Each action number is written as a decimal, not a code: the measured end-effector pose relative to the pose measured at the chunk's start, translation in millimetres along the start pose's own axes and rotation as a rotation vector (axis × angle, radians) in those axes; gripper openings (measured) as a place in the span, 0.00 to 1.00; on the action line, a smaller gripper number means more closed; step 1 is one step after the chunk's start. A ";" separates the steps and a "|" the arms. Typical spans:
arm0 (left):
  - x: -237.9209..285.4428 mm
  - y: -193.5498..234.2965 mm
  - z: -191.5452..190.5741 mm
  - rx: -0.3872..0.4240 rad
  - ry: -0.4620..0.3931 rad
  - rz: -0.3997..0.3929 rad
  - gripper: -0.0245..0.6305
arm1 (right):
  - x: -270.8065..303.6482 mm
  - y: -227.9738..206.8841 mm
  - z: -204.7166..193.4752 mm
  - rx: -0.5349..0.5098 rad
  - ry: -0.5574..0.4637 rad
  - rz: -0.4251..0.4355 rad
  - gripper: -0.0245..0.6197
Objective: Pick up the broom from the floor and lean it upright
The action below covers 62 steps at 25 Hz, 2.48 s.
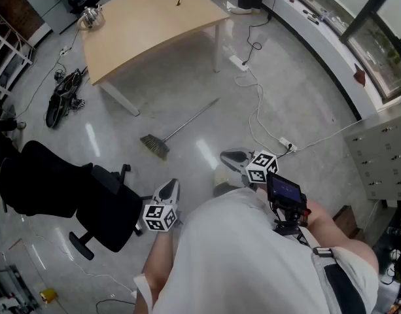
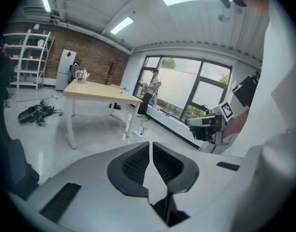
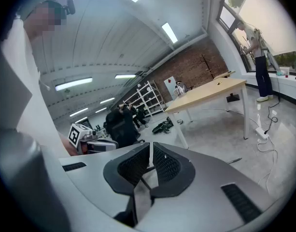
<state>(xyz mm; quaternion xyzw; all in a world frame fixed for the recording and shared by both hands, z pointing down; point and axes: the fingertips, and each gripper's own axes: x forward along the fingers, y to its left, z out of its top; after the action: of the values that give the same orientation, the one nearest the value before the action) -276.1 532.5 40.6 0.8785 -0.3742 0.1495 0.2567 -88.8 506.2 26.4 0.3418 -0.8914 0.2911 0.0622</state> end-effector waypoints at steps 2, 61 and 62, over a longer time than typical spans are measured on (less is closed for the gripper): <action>28.7 -3.7 22.3 0.027 -0.003 -0.026 0.08 | 4.2 -22.8 17.6 -0.005 0.001 0.011 0.09; 541.8 287.9 33.0 0.200 0.388 -0.225 0.08 | 158.7 -516.3 -3.6 0.125 0.119 -0.354 0.09; 553.4 296.5 14.7 0.202 0.397 -0.217 0.08 | 160.1 -531.1 -17.9 0.125 0.125 -0.356 0.09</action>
<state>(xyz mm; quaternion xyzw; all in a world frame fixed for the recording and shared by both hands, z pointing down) -119.0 28.4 380.6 0.8882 -0.2032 0.3274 0.2503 131.1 107.5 343.8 0.4785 -0.7915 0.3511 0.1463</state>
